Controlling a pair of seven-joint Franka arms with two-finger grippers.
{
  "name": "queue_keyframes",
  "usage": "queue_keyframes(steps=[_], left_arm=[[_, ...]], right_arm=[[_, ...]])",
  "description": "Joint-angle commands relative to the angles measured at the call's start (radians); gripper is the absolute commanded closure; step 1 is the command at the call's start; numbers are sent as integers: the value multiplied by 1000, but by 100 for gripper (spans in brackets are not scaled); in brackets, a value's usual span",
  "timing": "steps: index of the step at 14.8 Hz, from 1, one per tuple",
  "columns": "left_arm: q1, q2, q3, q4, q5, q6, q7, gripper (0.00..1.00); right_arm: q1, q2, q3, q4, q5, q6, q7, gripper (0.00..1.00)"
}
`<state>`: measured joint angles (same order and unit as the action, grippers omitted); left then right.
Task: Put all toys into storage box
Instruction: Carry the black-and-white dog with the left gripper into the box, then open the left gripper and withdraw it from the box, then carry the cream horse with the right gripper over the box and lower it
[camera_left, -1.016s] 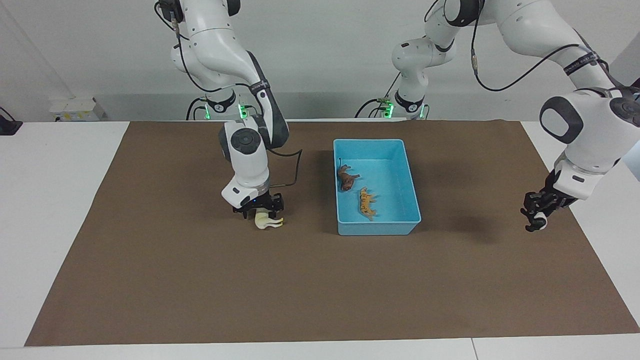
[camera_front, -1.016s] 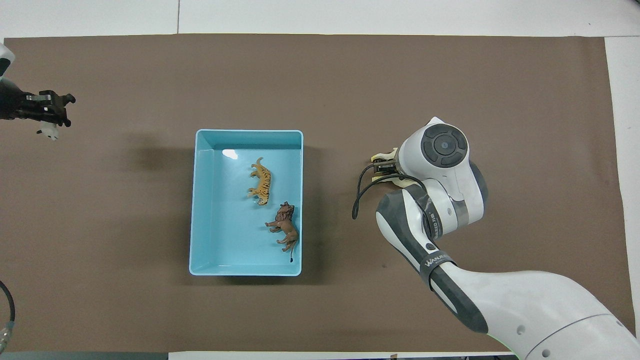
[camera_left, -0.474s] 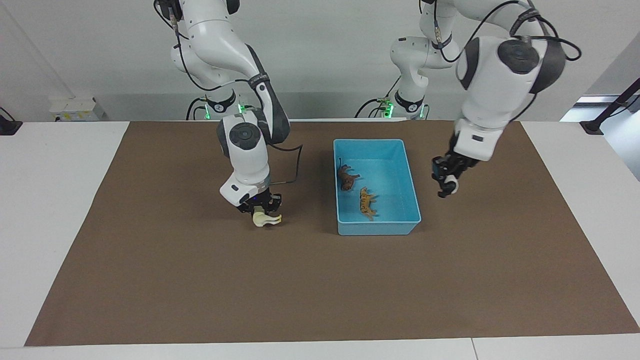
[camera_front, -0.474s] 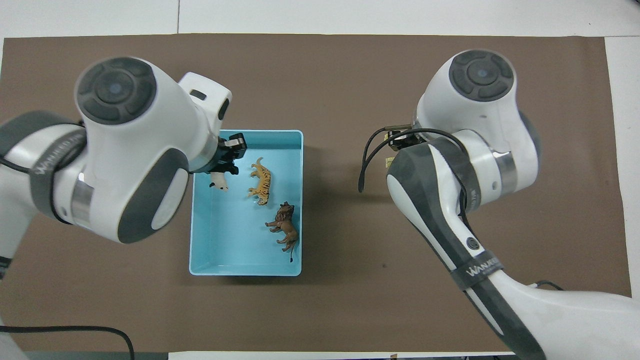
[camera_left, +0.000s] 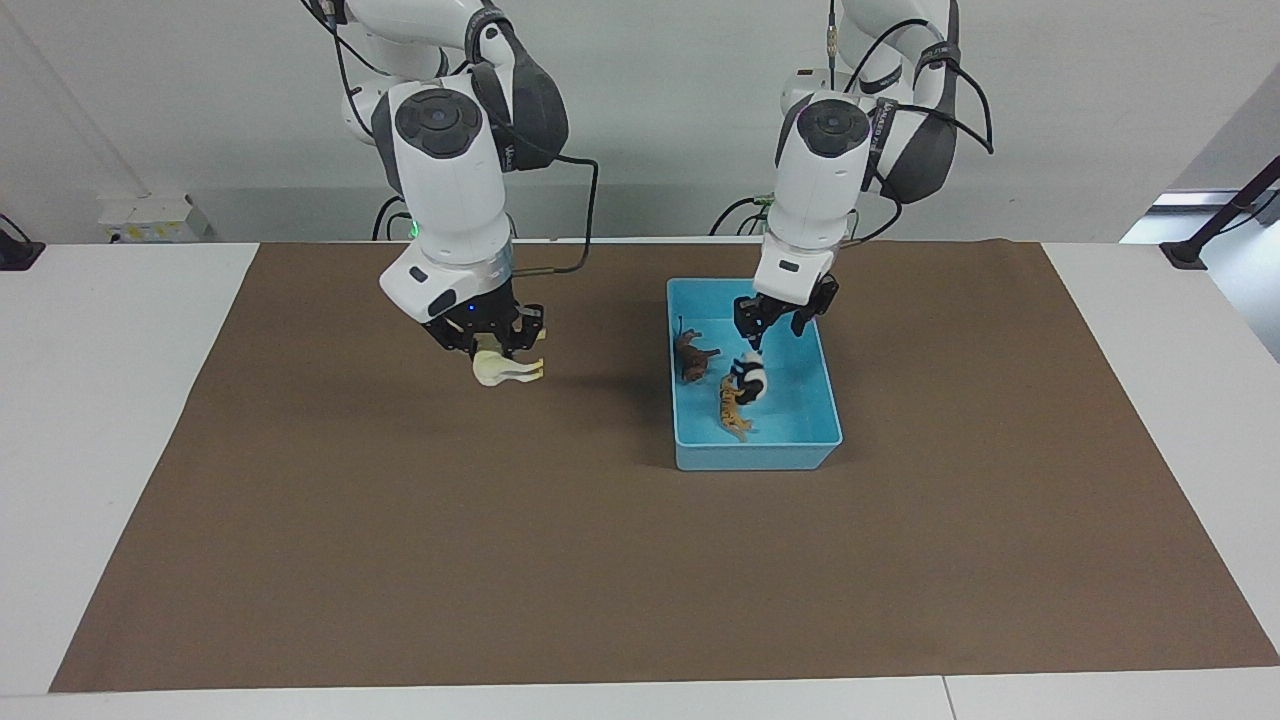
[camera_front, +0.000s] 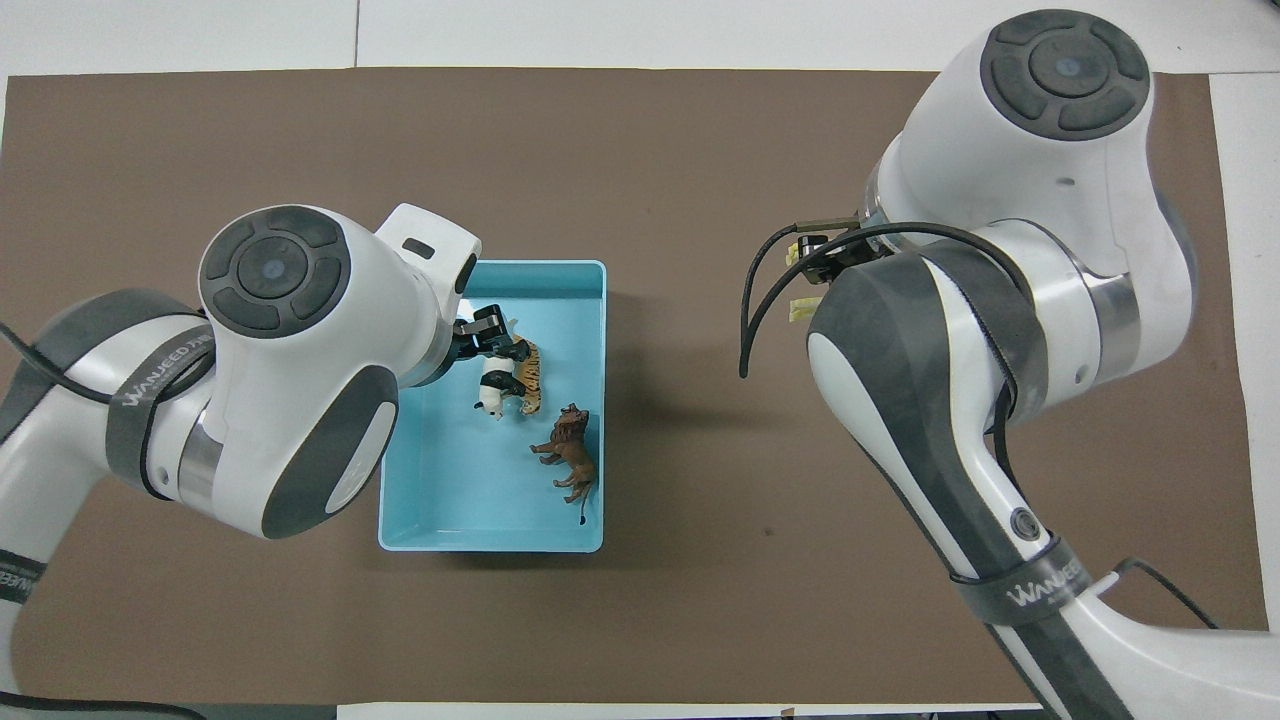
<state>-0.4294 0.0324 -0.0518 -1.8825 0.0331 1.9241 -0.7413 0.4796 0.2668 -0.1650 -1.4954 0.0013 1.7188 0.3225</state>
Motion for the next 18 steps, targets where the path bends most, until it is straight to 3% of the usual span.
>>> queue_keyframes(steps=[1,3,7,12,13,15,16,17,18], left_arm=[[30,-31,15,-8,-4,15,51,0],[114,-32,16,14,1,3,167,0],[344,-58,20,57,2,-32,521,0],[481,-68,23,248,4,-293,720,0],[482,-52,21,303,8,-342,720,0],[486,-23,20,368,8,-398,720,0],[485,-22,20,373,7,-410,720,0],[482,-22,20,365,5,-395,720,0],[482,-31,20,340,2,-367,720,0]], right_arm=[[5,11,7,15,17,1,9,100],[33,14,21,30,23,18,92,100],[190,55,27,96,66,82,274,100],[399,317,18,348,54,145,487,100],[427,366,16,348,36,200,512,100],[450,384,22,331,-13,217,526,100],[447,378,19,328,-21,190,542,26],[447,377,19,330,-11,170,567,0],[442,377,21,336,-6,159,617,0]])
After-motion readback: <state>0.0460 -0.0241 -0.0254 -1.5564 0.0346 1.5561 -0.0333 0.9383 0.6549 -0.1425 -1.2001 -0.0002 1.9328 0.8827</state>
